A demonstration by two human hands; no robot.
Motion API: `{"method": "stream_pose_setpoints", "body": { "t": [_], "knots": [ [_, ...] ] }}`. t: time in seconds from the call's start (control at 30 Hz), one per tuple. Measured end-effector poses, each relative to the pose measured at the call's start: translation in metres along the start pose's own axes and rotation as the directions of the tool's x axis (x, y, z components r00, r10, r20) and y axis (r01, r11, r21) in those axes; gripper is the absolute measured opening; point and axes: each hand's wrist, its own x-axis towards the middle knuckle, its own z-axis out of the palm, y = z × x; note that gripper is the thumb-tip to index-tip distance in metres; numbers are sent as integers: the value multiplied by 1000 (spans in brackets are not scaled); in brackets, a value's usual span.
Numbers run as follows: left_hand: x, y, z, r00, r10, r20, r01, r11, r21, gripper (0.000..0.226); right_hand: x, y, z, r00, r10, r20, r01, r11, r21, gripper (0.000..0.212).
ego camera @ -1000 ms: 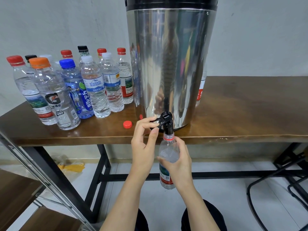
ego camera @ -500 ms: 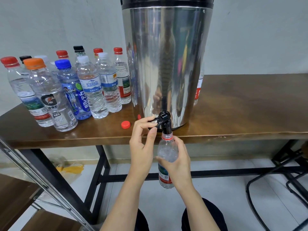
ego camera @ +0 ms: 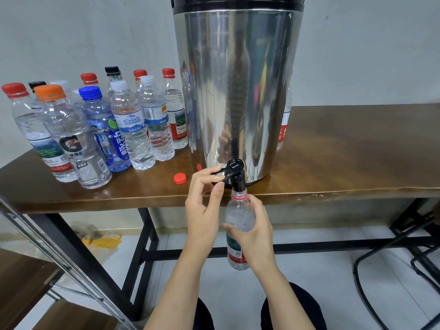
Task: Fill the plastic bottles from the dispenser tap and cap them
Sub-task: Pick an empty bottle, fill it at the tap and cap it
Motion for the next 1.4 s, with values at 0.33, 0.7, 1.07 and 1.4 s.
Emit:
{"method": "stream_pose_setpoints", "body": {
  "t": [0.33, 0.7, 1.07, 1.4],
  "knots": [
    [0, 0, 0, 1000, -3, 2, 3, 1000, -2, 13, 0, -3, -2, 1000, -2, 8, 2, 1000, 4, 76],
    [3, 5, -5, 998, -7, 59, 2, 997, 83, 9, 0, -2, -1, 1000, 11, 9, -11, 1000, -2, 79],
    [23, 24, -31, 950, 59, 306, -198, 871, 449, 14, 0, -3, -3, 999, 22, 35, -23, 999, 32, 76],
    [43, 37, -36, 825, 150, 545, -511, 610, 606, 35, 0, -4, -4, 999, 35, 36, -35, 999, 10, 77]
  ]
}}
